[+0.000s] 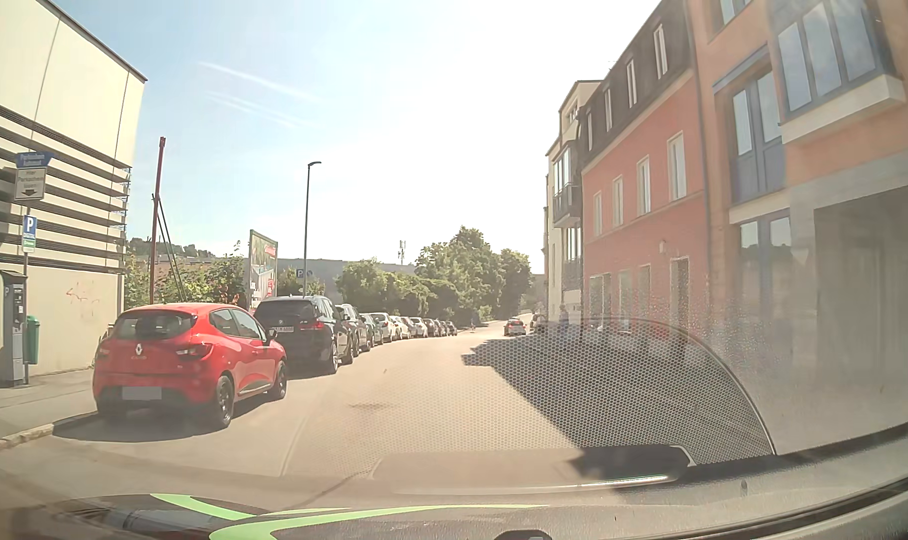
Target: Follow the waypoints while adhering to traffic rules and regulations
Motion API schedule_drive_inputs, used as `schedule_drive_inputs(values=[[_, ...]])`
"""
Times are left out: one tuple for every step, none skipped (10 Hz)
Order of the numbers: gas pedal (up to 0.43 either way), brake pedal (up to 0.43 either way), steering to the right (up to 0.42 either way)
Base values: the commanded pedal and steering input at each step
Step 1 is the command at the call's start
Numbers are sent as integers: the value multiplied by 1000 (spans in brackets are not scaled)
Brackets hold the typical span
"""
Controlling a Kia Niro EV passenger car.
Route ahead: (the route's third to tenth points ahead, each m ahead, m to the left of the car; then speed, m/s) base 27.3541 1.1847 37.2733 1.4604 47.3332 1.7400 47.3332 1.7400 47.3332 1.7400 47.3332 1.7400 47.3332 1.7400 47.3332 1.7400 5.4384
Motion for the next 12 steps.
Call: schedule_drive_inputs(values=[[220, 0, 9], [197, 0, 5], [197, 0, 4], [189, 0, 4], [177, 0, 3], [177, 0, 2], [177, 0, 1], [98, 0, 2], [87, 0, 1], [87, 0, 1], [87, 0, 1], [87, 0, 1]])
